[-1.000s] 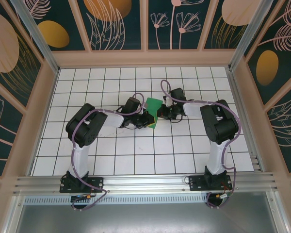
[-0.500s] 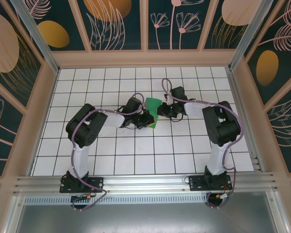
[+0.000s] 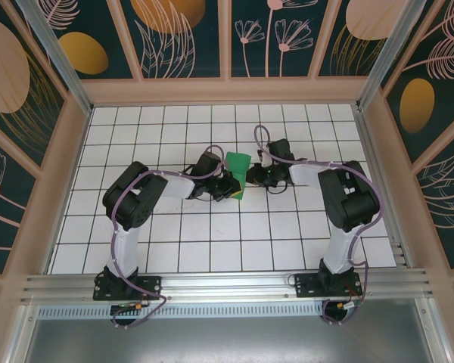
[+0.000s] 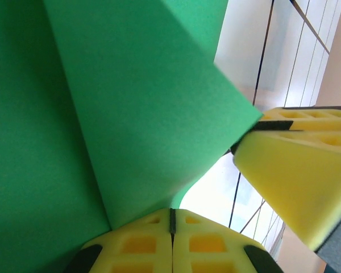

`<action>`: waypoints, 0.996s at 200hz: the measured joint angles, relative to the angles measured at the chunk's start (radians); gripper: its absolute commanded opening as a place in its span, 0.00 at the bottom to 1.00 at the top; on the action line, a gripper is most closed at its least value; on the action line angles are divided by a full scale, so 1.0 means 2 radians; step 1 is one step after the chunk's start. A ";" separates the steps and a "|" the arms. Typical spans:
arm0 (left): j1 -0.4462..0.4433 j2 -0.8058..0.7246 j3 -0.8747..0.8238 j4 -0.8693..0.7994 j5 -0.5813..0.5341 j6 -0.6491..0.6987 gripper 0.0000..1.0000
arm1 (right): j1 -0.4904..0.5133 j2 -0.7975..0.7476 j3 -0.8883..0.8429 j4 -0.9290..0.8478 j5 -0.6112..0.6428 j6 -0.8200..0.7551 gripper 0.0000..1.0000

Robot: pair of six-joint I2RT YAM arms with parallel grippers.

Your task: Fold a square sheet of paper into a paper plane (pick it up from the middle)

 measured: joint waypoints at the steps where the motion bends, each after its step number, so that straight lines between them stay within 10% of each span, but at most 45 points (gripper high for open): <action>1: 0.000 0.000 0.000 0.000 0.000 0.000 0.08 | 0.000 -0.001 0.000 0.000 0.001 0.001 0.24; 199: -0.001 -0.001 0.000 -0.003 -0.005 -0.001 0.07 | 0.018 0.031 0.024 0.035 -0.012 0.009 0.09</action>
